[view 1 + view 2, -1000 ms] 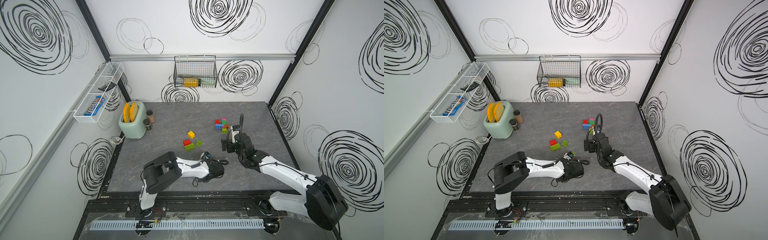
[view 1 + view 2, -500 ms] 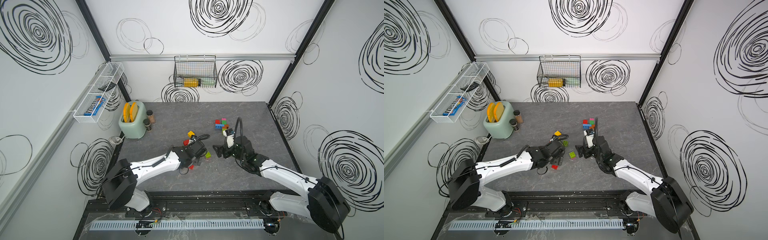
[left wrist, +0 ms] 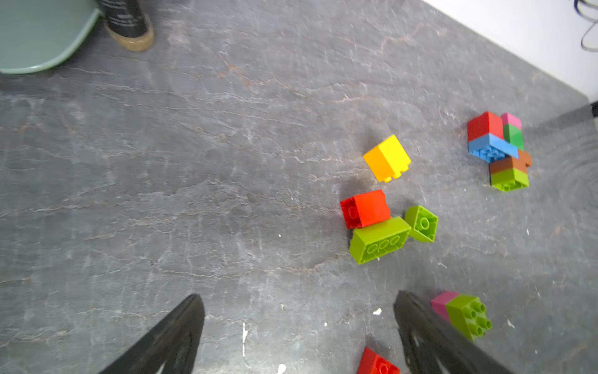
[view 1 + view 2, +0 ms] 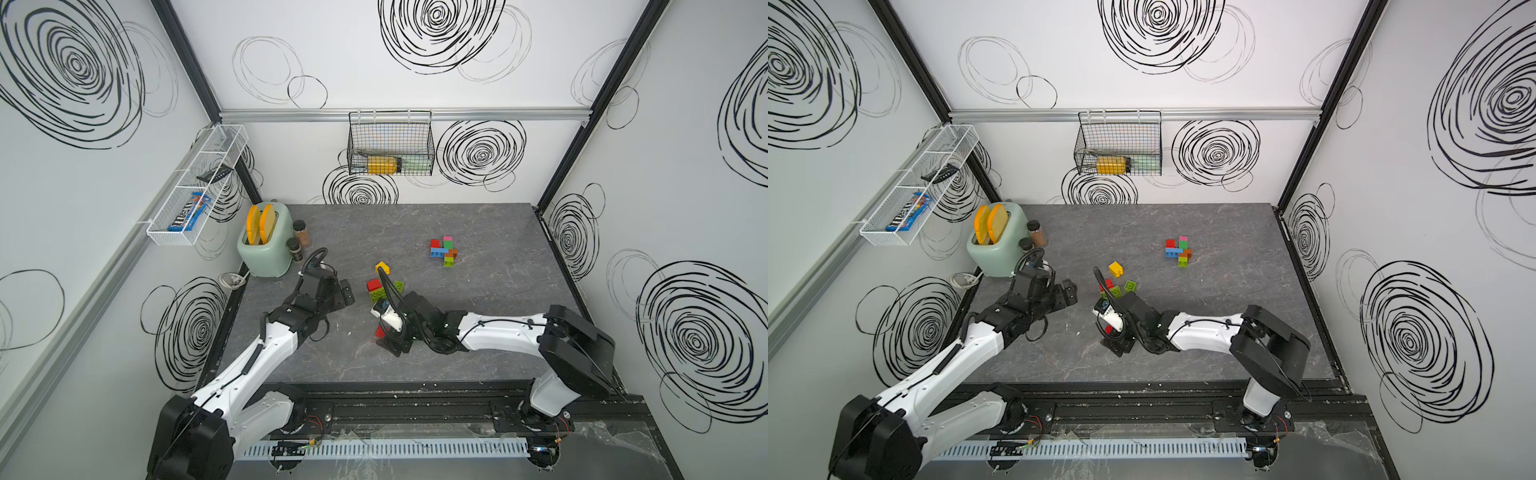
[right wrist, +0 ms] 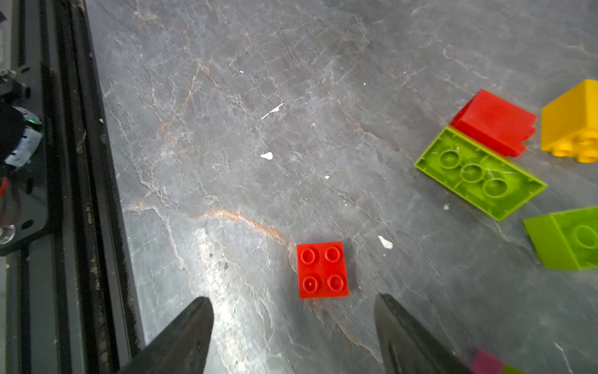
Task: Assemble the number 4 with lego
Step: Pick up the lego brick from the center of the board.
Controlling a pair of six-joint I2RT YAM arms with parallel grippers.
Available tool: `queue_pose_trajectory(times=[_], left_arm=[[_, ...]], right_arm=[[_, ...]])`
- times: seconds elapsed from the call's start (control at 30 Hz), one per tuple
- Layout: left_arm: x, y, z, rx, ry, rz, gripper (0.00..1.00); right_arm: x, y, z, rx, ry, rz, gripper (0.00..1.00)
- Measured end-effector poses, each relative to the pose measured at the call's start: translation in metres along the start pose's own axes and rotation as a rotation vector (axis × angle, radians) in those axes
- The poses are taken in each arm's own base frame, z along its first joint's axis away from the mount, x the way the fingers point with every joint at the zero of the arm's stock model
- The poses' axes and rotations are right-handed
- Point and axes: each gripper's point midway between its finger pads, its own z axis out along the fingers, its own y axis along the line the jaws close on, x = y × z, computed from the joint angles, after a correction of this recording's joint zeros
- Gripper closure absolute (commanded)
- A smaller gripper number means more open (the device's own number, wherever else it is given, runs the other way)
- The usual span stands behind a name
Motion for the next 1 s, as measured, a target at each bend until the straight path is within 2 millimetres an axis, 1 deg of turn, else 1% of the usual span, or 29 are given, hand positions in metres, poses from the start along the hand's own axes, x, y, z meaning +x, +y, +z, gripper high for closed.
queue_pose_trajectory(times=[0.13,0.3,0.37,0.4,0.47,0.57,0.67,0.8,0.87,1.0], left_arm=[[0.000,0.013,-0.004,0.009,-0.017,-0.048,0.04],[0.003,0.022,-0.004,0.015,-0.008,-0.078,0.04],[0.004,0.023,-0.004,0.017,-0.002,-0.086,0.04],[0.004,0.024,-0.004,0.020,0.001,-0.088,0.04],[0.005,0.023,-0.003,0.027,0.005,-0.090,0.04],[0.006,0.021,-0.002,0.040,0.012,-0.091,0.04],[0.007,0.020,0.000,0.043,0.023,-0.092,0.04],[0.009,0.020,0.003,0.046,0.034,-0.094,0.04],[0.009,0.020,0.003,0.048,0.038,-0.094,0.04],[0.010,0.019,0.004,0.051,0.041,-0.095,0.04]], right_arm=[[0.005,-0.005,0.017,0.027,0.061,0.005,0.21],[0.014,-0.012,0.030,0.062,0.118,0.011,0.28],[0.018,-0.014,0.033,0.068,0.140,0.014,0.33],[0.019,-0.014,0.034,0.069,0.146,0.014,0.35],[0.021,-0.014,0.036,0.070,0.158,0.016,0.42],[0.019,-0.015,0.037,0.069,0.160,0.020,0.49],[0.013,-0.015,0.037,0.068,0.150,0.026,0.54],[0.011,-0.017,0.038,0.068,0.146,0.035,0.62],[0.011,-0.018,0.038,0.069,0.146,0.037,0.62],[0.012,-0.020,0.038,0.068,0.149,0.043,0.54]])
